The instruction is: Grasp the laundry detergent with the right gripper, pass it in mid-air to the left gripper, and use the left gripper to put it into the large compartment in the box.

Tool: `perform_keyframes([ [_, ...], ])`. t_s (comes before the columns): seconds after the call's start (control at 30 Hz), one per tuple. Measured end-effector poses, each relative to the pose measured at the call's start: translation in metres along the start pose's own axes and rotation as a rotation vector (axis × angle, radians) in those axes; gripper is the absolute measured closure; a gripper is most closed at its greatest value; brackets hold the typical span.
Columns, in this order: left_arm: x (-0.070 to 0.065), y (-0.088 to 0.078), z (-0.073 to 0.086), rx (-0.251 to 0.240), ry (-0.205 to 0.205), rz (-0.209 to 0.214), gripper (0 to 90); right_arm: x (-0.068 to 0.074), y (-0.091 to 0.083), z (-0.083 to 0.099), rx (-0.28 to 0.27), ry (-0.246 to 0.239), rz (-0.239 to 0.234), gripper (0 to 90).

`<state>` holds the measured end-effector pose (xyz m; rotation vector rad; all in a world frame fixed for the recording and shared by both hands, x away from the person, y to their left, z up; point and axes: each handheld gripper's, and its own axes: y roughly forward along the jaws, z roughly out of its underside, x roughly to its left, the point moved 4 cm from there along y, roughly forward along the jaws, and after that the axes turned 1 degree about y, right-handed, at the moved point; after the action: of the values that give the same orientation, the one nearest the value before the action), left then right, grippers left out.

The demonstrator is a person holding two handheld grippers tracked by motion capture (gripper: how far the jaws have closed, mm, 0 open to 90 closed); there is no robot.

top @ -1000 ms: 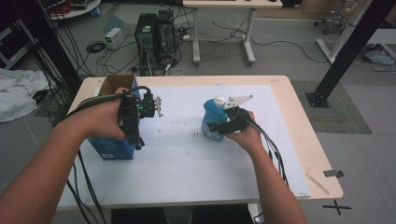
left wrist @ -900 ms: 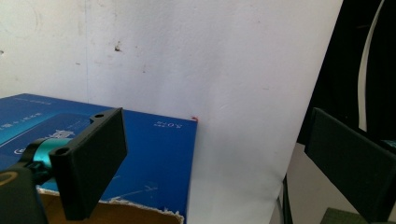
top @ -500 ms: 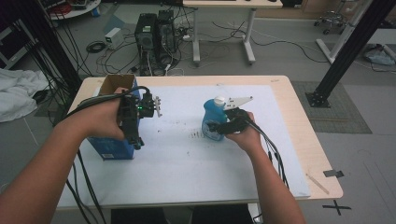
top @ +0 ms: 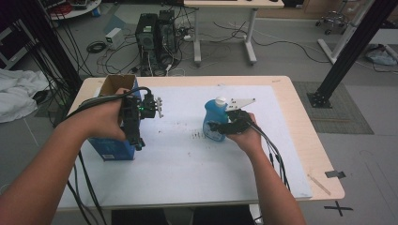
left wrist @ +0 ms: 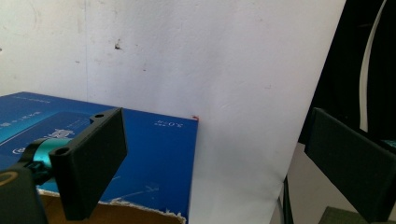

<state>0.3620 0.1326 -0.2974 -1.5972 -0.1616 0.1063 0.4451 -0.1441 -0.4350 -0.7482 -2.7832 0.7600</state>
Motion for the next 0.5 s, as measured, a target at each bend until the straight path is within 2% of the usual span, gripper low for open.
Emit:
perform_keyframes([
  [0.1, 0.001, -0.001, -0.001, -0.003, -0.001, -0.004, 5.9, 0.0, -0.001, 0.0, 0.0, 0.007, -0.011, 46.8],
  [0.43, 0.001, -0.003, -0.008, -0.005, 0.005, -0.005, 5.9, 0.006, -0.017, -0.009, -0.026, -0.02, -0.038, 47.2],
  [0.5, 0.0, -0.006, -0.015, -0.006, 0.015, -0.007, 5.9, 0.012, -0.025, -0.013, -0.033, -0.037, -0.062, 47.2],
])
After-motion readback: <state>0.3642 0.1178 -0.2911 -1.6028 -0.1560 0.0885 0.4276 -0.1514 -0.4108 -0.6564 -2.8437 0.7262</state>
